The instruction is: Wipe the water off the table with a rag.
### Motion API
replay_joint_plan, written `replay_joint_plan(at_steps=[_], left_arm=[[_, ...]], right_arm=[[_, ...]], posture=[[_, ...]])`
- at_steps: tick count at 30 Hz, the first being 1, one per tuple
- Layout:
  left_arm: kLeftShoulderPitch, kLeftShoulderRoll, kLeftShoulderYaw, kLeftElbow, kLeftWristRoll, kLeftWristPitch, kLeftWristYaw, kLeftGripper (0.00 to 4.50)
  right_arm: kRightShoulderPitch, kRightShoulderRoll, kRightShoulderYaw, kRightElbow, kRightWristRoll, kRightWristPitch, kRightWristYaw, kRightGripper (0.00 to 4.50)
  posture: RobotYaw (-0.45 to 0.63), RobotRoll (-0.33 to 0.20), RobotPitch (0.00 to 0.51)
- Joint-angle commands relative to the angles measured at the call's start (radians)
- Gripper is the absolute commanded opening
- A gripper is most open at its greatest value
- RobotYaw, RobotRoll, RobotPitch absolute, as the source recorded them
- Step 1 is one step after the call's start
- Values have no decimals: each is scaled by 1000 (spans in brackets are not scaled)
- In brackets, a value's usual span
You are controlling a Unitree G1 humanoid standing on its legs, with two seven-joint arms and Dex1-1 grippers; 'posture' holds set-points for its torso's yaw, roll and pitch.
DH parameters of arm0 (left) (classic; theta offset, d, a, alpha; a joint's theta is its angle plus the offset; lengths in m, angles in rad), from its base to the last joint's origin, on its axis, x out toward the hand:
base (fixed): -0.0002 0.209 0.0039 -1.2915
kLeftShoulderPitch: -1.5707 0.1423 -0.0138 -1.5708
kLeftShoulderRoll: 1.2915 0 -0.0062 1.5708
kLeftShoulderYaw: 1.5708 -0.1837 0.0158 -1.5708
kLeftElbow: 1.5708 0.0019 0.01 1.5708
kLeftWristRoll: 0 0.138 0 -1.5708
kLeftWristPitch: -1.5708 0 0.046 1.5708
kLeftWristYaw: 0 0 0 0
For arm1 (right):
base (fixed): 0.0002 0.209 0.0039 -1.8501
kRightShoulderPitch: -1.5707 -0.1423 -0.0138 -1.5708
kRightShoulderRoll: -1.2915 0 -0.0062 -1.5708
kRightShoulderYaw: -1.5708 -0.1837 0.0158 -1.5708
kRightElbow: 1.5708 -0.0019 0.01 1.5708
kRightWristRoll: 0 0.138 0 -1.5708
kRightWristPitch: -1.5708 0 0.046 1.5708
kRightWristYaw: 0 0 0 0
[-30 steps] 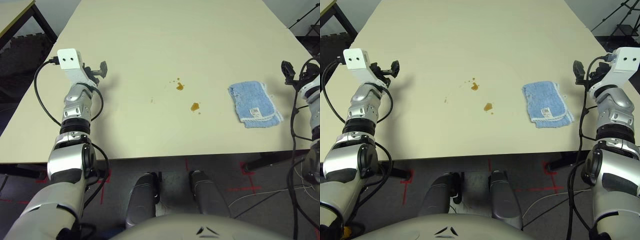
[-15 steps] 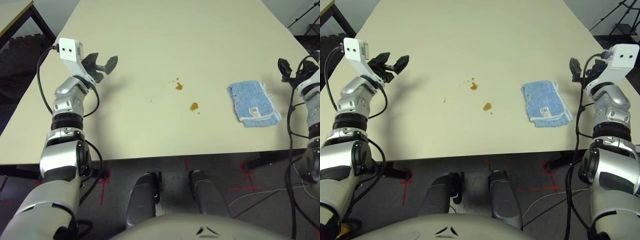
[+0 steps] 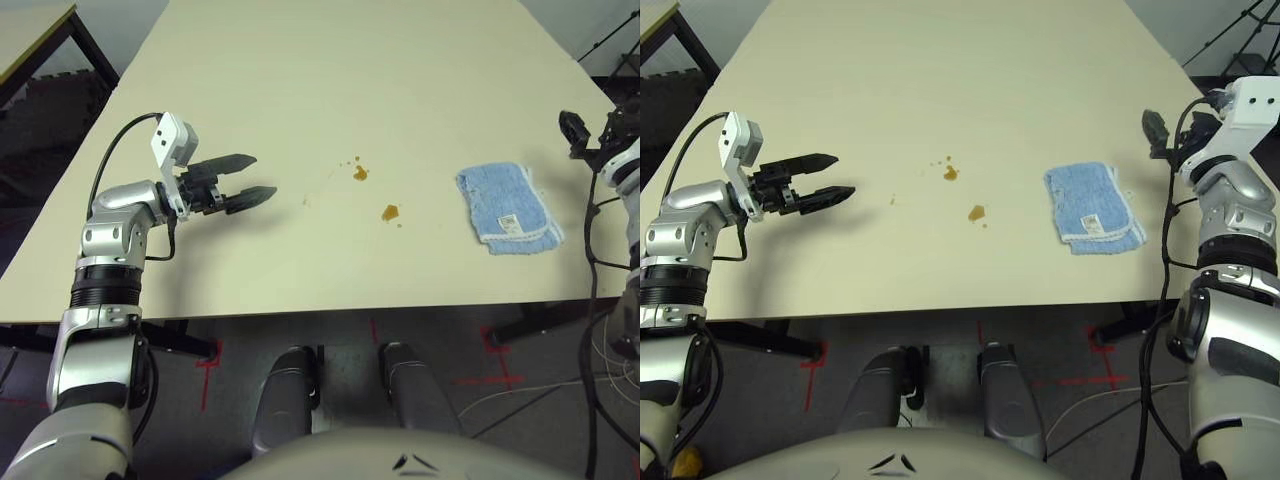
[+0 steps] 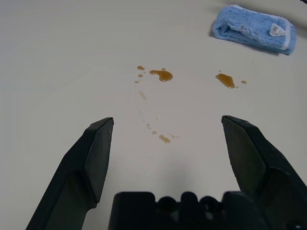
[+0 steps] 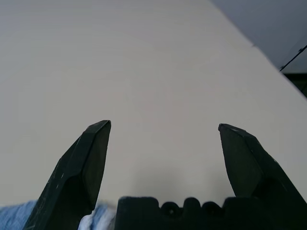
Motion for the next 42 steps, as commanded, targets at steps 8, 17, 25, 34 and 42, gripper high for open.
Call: replay_joint_plan(at_steps=[8, 17, 25, 34, 42], left_arm=[[-1, -23, -29, -5, 9, -1, 10, 4500], [-1, -25, -41, -18, 8, 14, 19, 4500], [-3, -21, -43, -30, 5, 28, 21, 4500], [-13, -7, -45, -16, 9, 31, 17, 4500], [-26, -10, -45, 10, 17, 20, 24, 4500]], right_arm=[[211, -79, 122, -367, 43, 431, 236, 4474], [271, -46, 147, -395, 26, 488, 225, 4474], [280, -2, 168, -358, 19, 476, 215, 4474], [309, 14, 226, -392, 4, 497, 247, 3760], [306, 5, 240, -408, -6, 462, 270, 857]], posture=[[-217, 0, 146], [-214, 0, 157], [-210, 0, 162], [-204, 0, 163], [-209, 0, 161]])
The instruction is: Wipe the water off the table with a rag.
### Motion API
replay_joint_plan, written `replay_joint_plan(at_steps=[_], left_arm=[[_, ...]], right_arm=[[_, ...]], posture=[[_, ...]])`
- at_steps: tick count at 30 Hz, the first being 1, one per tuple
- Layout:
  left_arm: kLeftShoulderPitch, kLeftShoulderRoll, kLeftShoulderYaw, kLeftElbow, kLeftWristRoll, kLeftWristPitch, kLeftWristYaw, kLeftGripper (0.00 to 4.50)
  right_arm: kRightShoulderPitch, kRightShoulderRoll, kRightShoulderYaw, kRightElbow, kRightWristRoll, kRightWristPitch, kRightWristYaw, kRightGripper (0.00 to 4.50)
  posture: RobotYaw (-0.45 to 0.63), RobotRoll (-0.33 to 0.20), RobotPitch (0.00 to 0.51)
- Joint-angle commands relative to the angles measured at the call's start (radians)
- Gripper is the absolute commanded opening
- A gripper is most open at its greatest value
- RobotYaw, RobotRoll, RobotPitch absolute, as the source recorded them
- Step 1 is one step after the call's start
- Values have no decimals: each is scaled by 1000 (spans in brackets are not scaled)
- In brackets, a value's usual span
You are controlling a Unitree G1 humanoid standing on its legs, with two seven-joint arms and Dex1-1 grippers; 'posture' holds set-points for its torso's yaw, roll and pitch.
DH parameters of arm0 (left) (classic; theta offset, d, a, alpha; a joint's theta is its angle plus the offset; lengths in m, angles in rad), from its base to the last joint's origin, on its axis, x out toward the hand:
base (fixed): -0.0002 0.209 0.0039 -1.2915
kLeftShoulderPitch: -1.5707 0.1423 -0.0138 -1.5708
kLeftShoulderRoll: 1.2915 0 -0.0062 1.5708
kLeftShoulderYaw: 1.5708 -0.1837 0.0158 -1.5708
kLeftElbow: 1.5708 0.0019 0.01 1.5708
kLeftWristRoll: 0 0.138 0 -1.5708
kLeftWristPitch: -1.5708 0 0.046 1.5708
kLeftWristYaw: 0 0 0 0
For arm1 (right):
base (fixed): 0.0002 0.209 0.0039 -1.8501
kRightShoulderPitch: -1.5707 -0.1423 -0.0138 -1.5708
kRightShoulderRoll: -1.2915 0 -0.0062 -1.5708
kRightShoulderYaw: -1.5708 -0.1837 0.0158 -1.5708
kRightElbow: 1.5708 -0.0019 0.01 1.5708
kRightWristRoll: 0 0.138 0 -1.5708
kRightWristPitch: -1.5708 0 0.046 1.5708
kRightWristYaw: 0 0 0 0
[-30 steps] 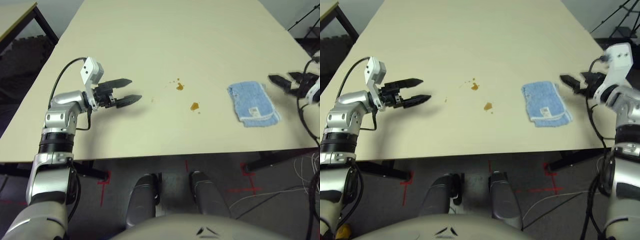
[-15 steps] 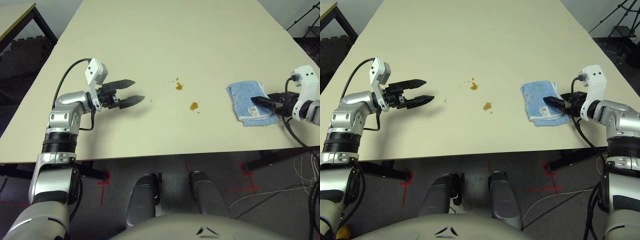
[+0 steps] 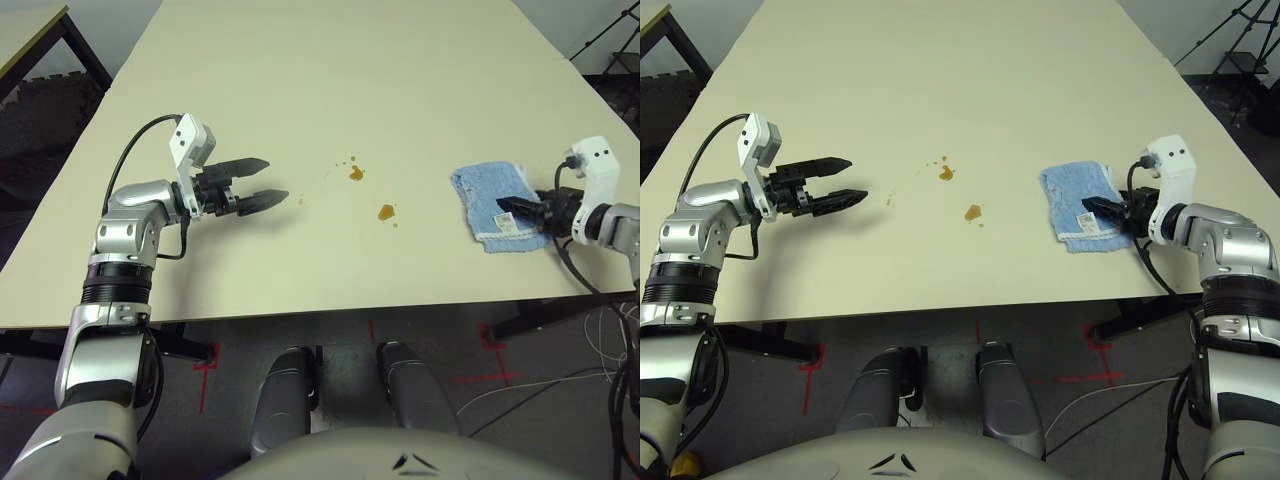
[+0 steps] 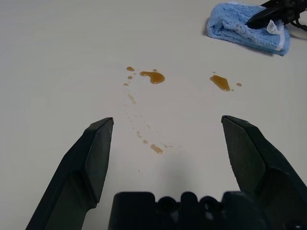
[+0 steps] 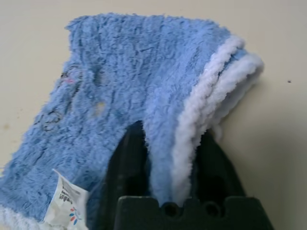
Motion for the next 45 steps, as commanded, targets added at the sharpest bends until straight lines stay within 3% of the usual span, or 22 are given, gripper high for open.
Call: replay_joint_plan(at_steps=[1, 3, 11, 21, 26, 31, 39, 45], left_arm=[[-12, 7, -8, 15, 13, -8, 0, 4500], [-15, 6, -8, 21, 16, -12, 1, 4500], [-25, 4, -9, 48, 29, -37, 9, 4500], [-27, 19, -15, 86, 44, -61, -15, 4500], [-31, 18, -17, 94, 47, -64, -20, 4500], [-25, 21, -12, 88, 47, -63, -24, 4500], [-24, 15, -15, 97, 52, -72, -22, 4500], [-31, 7, -20, 104, 54, -76, -25, 4500]], right_arm=[[23, 11, 27, 9, -10, 5, 14, 461], [15, 22, 6, 0, 15, 22, 15, 12], [-61, 81, -143, -31, 156, 198, -82, 12], [-207, 241, -291, -145, 310, 369, -331, 12], [-221, 285, -268, -166, 323, 385, -381, 12], [-185, 255, -253, -203, 345, 459, -368, 12], [-50, 198, -144, -285, 307, 499, -342, 12], [23, 265, -113, -351, 332, 538, -364, 12]], posture=[[-209, 0, 160], [-209, 0, 160], [-210, 0, 155], [-217, 0, 151], [-212, 0, 147], [-207, 0, 144], [-211, 0, 143], [-211, 0, 143]])
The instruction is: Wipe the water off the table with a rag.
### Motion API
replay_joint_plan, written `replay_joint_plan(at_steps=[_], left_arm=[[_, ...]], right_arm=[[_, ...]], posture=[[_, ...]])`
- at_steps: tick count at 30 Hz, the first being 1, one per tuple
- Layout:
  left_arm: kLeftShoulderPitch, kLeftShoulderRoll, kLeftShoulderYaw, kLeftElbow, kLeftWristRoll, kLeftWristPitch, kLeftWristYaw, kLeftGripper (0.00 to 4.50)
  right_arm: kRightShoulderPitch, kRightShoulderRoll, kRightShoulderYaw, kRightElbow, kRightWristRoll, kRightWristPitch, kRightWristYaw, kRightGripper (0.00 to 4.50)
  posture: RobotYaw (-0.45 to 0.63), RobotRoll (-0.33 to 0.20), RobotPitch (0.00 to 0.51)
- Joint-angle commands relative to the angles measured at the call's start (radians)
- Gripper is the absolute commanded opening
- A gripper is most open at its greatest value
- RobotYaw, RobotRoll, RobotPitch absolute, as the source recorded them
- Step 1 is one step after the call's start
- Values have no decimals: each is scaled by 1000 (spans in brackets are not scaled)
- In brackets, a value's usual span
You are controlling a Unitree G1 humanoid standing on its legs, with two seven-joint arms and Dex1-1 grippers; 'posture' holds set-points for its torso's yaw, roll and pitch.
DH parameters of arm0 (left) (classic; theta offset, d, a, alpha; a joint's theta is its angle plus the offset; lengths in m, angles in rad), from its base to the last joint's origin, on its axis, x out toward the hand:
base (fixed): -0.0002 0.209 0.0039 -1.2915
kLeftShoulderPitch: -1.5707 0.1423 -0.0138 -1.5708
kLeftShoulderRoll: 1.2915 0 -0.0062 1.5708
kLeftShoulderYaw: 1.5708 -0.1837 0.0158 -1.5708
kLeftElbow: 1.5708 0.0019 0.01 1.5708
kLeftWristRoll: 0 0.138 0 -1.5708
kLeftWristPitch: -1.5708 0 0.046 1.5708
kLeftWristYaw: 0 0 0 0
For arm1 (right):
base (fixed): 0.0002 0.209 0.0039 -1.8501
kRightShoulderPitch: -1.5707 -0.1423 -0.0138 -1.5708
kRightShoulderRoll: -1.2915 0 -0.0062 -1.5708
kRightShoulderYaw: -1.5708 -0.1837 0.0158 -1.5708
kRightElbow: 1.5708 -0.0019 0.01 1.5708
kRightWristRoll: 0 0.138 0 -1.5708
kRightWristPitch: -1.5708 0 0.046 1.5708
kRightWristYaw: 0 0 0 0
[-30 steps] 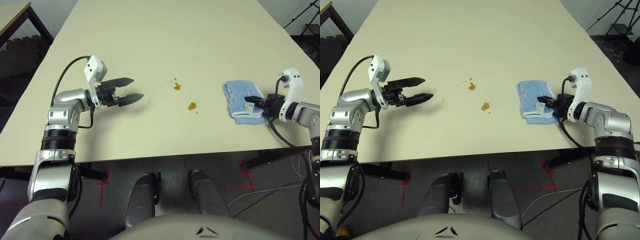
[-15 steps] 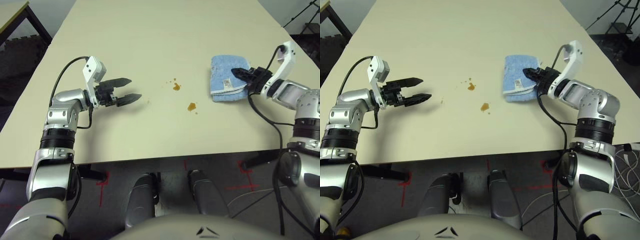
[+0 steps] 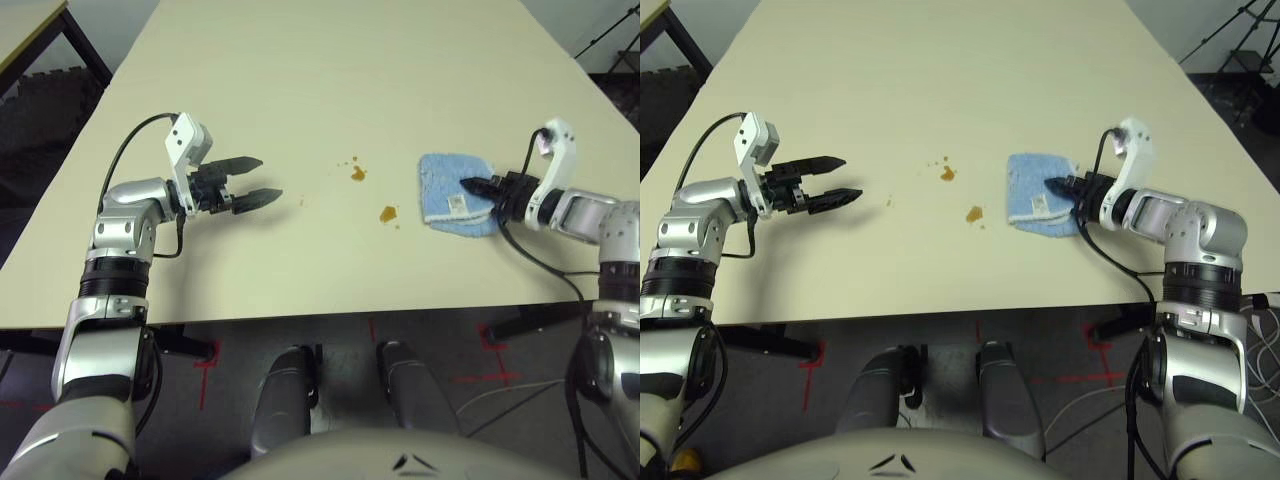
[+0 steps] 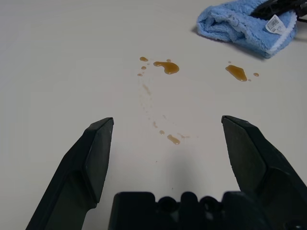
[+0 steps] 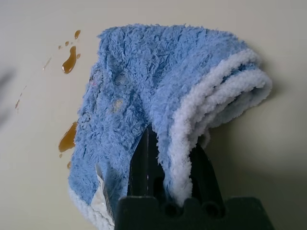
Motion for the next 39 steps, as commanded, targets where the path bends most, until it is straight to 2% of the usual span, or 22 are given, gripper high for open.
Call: replay_joint_plan(at_steps=[1, 20, 28, 34, 39], left_arm=[[-3, -4, -17, 22, 14, -9, -9, 4500], [-10, -12, -27, 35, 14, -23, 1, 4500], [-8, -24, -29, 33, 15, -25, 4, 4500], [-8, -26, -31, 35, 15, -25, 3, 4500], [-9, -26, -30, 36, 12, -21, 4, 4500]], right_arm=[[41, 49, 27, -54, 28, 54, -12, 12], [134, 250, 78, -311, 113, 261, -77, 12], [114, 321, 56, -337, 124, 281, -119, 12], [60, 298, 9, -268, 94, 218, -158, 12], [-26, 204, -26, -148, 73, 141, -140, 12]], posture=[[-228, 0, 140], [-227, 0, 138], [-231, 0, 141], [-231, 0, 140], [-229, 0, 139]])
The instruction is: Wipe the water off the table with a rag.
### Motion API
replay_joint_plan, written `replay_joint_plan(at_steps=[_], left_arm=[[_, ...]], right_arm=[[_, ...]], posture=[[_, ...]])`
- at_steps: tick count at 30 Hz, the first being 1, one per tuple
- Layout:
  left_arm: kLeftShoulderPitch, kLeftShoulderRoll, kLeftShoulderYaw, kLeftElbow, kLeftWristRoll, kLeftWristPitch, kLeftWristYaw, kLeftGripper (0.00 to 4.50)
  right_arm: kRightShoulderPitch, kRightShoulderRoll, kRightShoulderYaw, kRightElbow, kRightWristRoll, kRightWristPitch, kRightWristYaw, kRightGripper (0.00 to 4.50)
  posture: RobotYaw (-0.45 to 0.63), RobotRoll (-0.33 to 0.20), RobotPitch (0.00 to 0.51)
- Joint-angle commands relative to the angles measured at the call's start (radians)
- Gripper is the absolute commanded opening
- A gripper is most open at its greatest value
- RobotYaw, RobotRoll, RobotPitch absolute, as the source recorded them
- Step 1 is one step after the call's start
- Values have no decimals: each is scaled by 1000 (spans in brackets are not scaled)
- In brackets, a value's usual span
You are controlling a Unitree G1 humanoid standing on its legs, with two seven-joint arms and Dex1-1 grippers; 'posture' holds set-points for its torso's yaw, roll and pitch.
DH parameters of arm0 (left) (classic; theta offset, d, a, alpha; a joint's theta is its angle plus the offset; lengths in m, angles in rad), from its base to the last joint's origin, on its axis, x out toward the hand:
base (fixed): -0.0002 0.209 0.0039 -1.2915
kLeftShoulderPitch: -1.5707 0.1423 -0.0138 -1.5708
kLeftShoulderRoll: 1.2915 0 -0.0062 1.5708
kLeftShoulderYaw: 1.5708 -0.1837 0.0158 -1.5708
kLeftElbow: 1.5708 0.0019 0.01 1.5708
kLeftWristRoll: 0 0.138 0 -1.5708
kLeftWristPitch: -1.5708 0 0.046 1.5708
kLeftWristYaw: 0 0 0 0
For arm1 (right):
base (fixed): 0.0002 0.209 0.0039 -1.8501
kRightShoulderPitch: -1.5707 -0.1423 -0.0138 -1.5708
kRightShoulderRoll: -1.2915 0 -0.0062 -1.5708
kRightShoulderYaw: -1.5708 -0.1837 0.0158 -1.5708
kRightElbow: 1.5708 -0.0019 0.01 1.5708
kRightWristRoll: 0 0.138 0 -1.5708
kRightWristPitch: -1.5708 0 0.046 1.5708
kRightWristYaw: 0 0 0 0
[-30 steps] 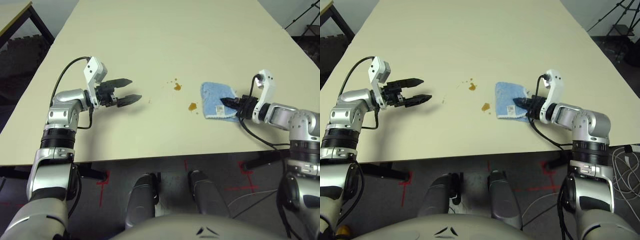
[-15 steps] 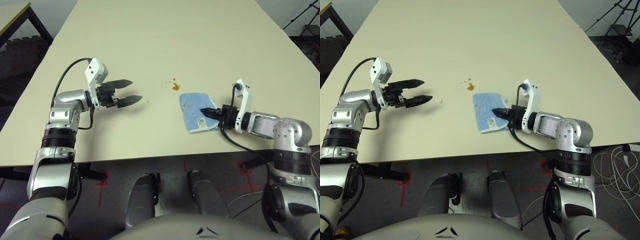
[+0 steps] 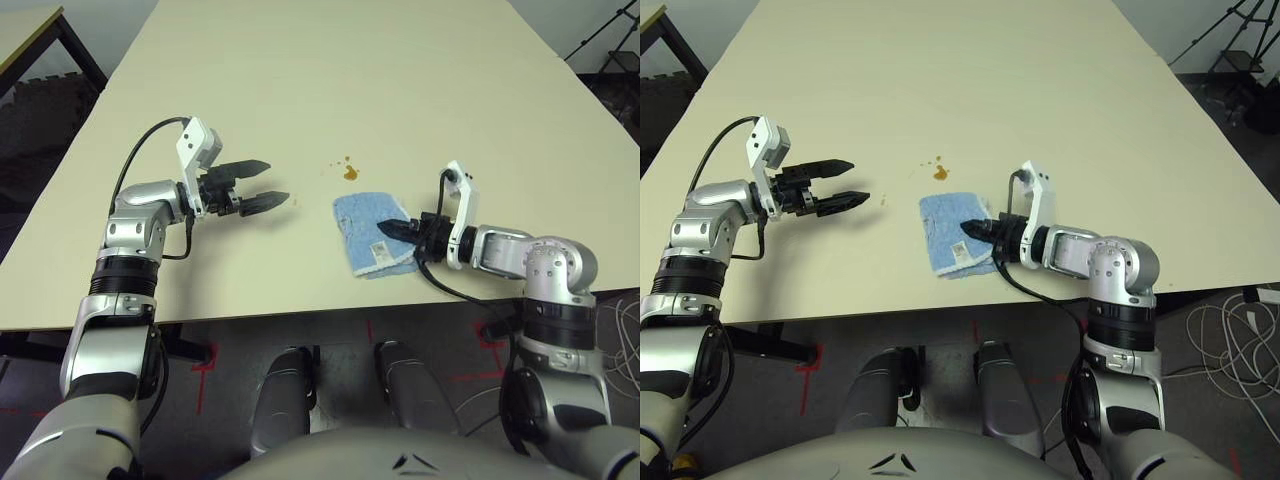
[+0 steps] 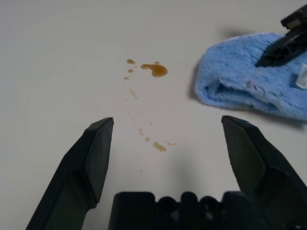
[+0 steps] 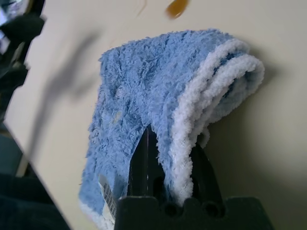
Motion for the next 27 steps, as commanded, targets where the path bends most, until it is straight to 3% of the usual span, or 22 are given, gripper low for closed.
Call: replay_joint_plan(at_steps=[1, 8, 14, 22, 27], left_arm=[[-5, -1, -3, 7, 9, 1, 2, 4500], [-16, -1, -2, 15, 11, -3, 4, 4500], [-16, 0, -1, 20, 12, -7, 6, 4500], [-24, 33, 9, 65, 14, -17, -10, 4500], [-22, 48, 8, 71, 14, -26, -16, 4500]], right_arm=[[-56, -62, -27, 77, -19, -57, 16, 12], [-139, -177, -25, 214, -53, -158, 61, 12], [-171, -181, -34, 247, -52, -195, 56, 12], [-203, 22, -63, 269, -65, -267, -91, 12], [-219, 59, -48, 358, -120, -364, -138, 12]], posture=[[-229, 0, 139], [-229, 0, 139], [-228, 0, 135], [-231, 0, 137], [-220, 0, 138]])
